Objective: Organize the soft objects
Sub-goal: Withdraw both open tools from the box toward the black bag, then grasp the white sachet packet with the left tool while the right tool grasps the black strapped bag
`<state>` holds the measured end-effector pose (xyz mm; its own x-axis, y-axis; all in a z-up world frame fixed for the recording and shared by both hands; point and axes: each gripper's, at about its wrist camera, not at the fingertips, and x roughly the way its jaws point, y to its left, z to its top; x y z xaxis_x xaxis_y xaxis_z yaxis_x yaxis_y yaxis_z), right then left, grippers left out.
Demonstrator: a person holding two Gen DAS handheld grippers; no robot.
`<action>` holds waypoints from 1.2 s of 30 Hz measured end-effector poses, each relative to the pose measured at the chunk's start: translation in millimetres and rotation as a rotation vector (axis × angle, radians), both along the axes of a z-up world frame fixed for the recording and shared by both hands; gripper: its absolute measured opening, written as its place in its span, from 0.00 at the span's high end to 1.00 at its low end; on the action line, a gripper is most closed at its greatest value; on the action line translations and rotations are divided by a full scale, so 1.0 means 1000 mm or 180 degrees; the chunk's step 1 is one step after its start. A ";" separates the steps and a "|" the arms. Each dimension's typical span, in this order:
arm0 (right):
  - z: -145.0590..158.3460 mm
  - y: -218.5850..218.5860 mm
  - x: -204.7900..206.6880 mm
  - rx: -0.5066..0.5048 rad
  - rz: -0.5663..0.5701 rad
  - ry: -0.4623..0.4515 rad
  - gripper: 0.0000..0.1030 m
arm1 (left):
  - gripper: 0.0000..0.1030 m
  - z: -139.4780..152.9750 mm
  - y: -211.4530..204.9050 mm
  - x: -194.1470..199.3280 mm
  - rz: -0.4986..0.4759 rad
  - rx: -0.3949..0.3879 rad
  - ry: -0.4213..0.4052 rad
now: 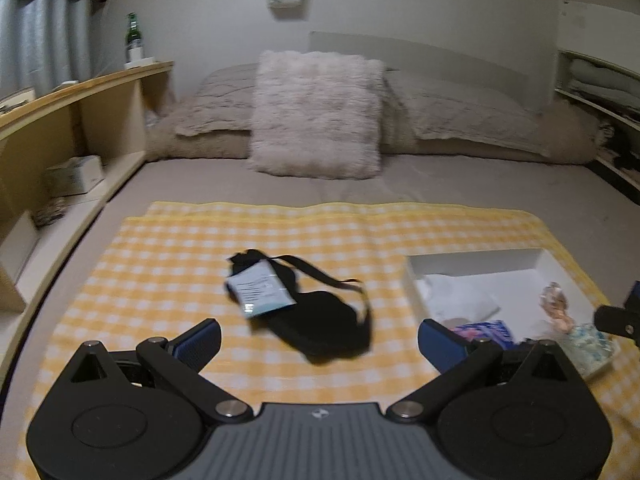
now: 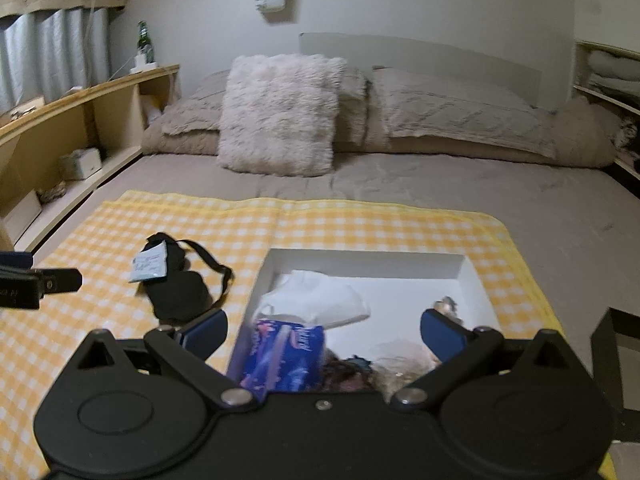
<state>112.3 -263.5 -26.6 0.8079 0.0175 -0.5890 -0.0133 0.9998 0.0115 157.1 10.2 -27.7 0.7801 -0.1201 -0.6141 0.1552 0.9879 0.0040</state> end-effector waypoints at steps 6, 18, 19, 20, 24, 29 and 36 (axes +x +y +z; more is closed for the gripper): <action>-0.003 0.022 0.006 -0.0006 0.0225 -0.0002 0.00 | 0.00 0.007 0.028 0.021 0.0247 0.0075 -0.0162; -0.019 0.062 0.041 0.0013 0.0545 -0.0180 0.00 | 0.00 -0.030 0.039 0.097 0.0168 0.0034 -0.0141; -0.023 0.066 0.047 -0.0026 0.0555 -0.0178 0.00 | 0.00 -0.038 0.041 0.105 0.0207 0.0008 -0.0086; -0.025 0.068 0.050 -0.0051 0.0561 -0.0178 0.00 | 0.00 -0.045 0.043 0.115 0.0262 -0.0048 -0.0006; -0.034 0.076 0.074 -0.0044 0.0542 -0.0161 0.00 | 0.00 -0.072 0.055 0.147 0.0452 -0.0270 0.0264; -0.043 0.086 0.100 -0.0062 0.0562 -0.0086 0.00 | 0.00 -0.103 0.060 0.182 0.0634 -0.0509 0.0554; -0.057 0.099 0.132 -0.0194 0.0742 0.0025 0.00 | 0.00 -0.135 0.041 0.219 0.0782 -0.0316 0.0746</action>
